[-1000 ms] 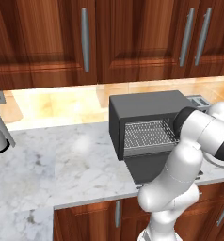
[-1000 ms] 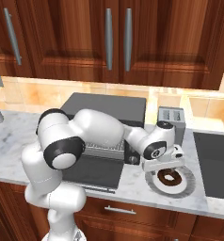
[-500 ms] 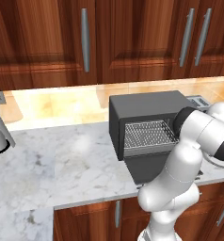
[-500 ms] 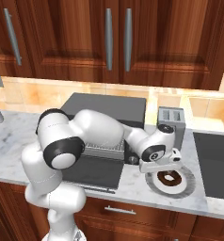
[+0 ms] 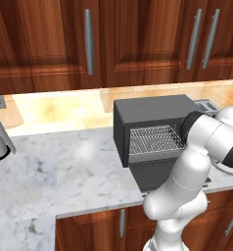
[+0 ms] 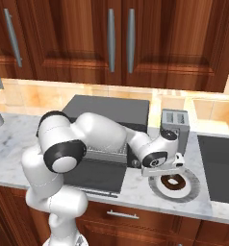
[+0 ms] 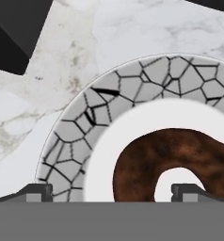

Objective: Pick up the bagel from the plate, place it on the toaster oven rack, close the door, and set the timer.

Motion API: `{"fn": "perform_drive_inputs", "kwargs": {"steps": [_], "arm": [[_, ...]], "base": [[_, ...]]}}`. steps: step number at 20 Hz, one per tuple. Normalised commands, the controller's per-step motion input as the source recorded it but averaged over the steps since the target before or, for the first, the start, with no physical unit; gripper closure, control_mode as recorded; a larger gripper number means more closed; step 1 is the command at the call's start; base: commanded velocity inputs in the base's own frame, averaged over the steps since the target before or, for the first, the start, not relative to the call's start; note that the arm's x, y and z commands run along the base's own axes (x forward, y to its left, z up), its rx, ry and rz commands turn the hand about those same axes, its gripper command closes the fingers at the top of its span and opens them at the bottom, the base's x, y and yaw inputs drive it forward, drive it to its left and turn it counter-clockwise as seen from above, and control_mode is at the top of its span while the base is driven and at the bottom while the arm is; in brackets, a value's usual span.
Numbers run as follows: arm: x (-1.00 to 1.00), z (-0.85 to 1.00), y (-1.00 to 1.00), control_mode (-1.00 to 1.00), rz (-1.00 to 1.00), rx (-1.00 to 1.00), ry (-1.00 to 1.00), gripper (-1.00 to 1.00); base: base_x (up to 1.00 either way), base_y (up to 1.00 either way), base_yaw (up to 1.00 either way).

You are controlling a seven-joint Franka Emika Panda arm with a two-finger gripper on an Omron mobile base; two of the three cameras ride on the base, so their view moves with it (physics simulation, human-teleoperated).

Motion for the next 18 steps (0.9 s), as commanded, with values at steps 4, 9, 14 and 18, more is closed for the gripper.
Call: {"fn": "perform_drive_inputs", "kwargs": {"steps": [4, 9, 14, 18], "arm": [[0.0, -0.25, -0.1, -1.0, 0.0, 0.05, 0.08, -1.0], [-0.08, -0.1, -0.25, -1.0, 0.0, 0.17, 0.08, -1.0], [-0.25, -0.12, -0.27, -1.0, 0.0, 0.17, 0.07, -1.0], [-0.1, -0.01, -0.28, -1.0, 0.0, 0.13, 0.0, -1.0]], "base": [[0.0, 0.0, 0.0], [0.0, 0.0, 0.0], [0.0, 0.0, 0.0], [0.0, 0.0, 0.0]]}}
